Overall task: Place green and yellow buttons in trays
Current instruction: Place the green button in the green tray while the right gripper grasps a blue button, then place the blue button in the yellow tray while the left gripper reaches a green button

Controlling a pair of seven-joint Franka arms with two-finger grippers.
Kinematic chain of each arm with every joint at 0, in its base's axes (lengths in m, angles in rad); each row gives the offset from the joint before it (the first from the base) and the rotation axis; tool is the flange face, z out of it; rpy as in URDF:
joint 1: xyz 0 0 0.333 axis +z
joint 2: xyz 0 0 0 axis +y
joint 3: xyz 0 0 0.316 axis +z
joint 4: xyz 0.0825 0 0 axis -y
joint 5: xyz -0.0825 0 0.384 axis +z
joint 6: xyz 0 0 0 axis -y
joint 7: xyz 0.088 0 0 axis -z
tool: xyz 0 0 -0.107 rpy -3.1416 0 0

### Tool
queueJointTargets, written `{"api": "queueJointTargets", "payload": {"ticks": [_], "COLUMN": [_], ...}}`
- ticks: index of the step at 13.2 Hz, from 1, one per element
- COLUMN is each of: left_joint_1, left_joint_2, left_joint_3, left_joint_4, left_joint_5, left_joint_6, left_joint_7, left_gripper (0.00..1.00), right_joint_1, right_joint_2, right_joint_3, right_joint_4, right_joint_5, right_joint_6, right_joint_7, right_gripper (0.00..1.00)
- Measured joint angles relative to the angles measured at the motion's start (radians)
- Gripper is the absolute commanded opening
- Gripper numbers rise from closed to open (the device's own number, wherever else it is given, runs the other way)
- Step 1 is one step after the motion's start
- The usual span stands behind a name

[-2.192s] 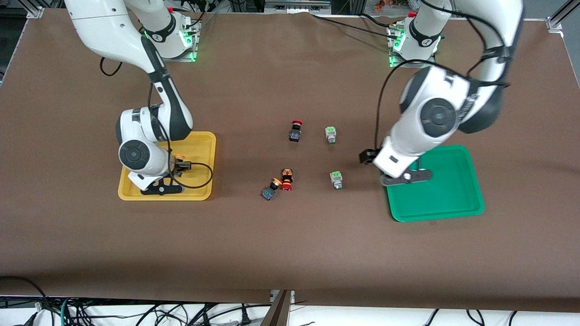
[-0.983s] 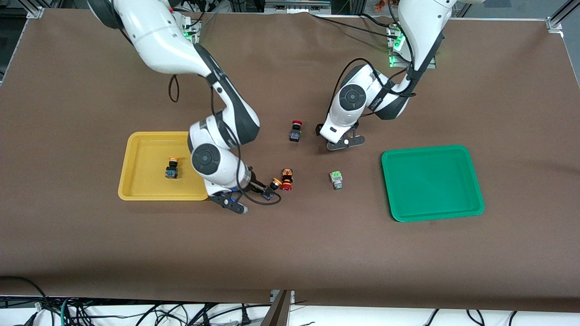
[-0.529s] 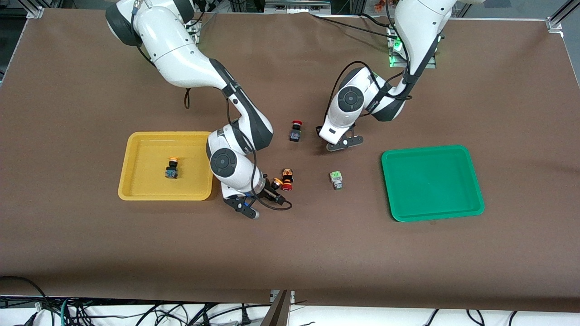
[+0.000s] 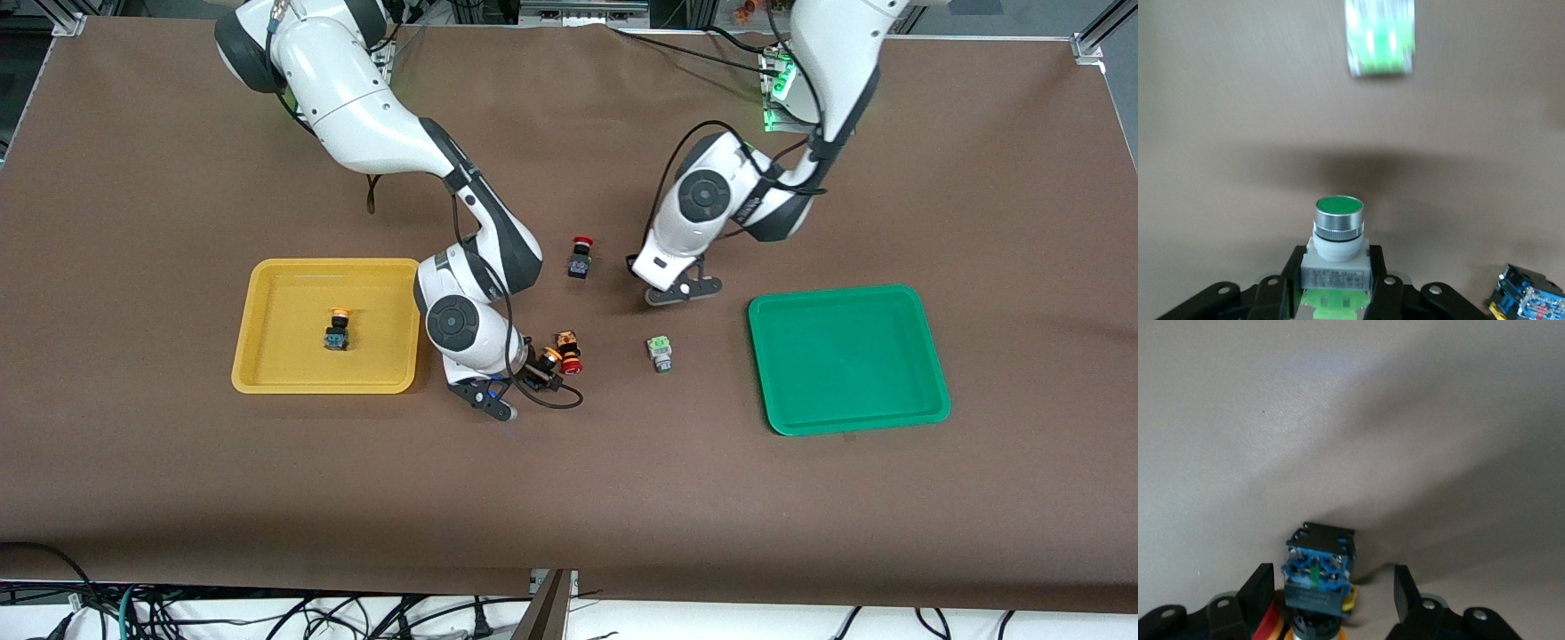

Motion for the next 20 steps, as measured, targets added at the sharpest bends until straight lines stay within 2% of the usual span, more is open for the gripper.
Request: {"api": "queueJointTargets", "payload": {"ticks": [3,7,9,11,12,13,14,15,16,18,20], "left_joint_1": [0.151,0.287,0.333,0.361,0.366,0.370,0.380,0.391,0.398,0.400,0.399], "left_joint_2": [-0.034,-0.023,-0.015,-0.001,0.008,0.017,0.028,0.042,0.054,0.065,0.065], "left_joint_3": [0.040,0.160,0.210,0.239,0.257,0.279,0.293,0.301,0.303,0.302,0.299], "left_joint_4": [0.040,0.040,0.035,0.029,0.028,0.023,0.019,0.017,0.017,0.017,0.030], "left_joint_5": [0.000,0.001,0.001,0.001,0.001,0.001,0.001,0.001,0.001,0.000,0.000], "left_joint_6": [-0.052,-0.053,-0.053,-0.053,-0.053,-0.054,-0.054,-0.050,-0.044,-0.035,-0.031], "left_joint_7": [0.261,0.625,0.734,0.779,0.799,0.823,0.846,0.865,0.872,0.871,0.869], "left_gripper": [0.17,0.20,0.24,0.25,0.25,0.29,0.33,0.44,0.58,1.00,1.00], "right_joint_1": [-0.002,0.024,0.030,0.029,0.026,0.020,0.012,0.003,-0.003,-0.026,-0.064], "right_joint_2": [-0.025,-0.015,-0.008,-0.008,-0.008,-0.008,-0.008,-0.010,-0.018,-0.055,-0.123], "right_joint_3": [0.000,0.004,0.003,-0.003,-0.005,-0.007,-0.009,-0.008,-0.010,-0.016,-0.038], "right_joint_4": [0.000,-0.012,-0.028,-0.036,-0.037,-0.037,-0.038,-0.037,-0.036,-0.034,-0.050], "right_joint_5": [0.001,0.001,0.000,-0.010,-0.018,-0.022,-0.022,-0.021,-0.023,-0.025,-0.029], "right_joint_6": [-0.021,0.005,0.050,0.062,0.062,0.060,0.052,0.035,0.007,-0.104,-0.243], "right_joint_7": [0.001,0.004,0.004,-0.002,-0.010,-0.025,-0.047,-0.062,-0.073,-0.141,-0.252], "right_gripper": [0.81,0.81,0.74,0.52,0.37,0.21,0.10,0.04,0.04,0.04,0.06]}}
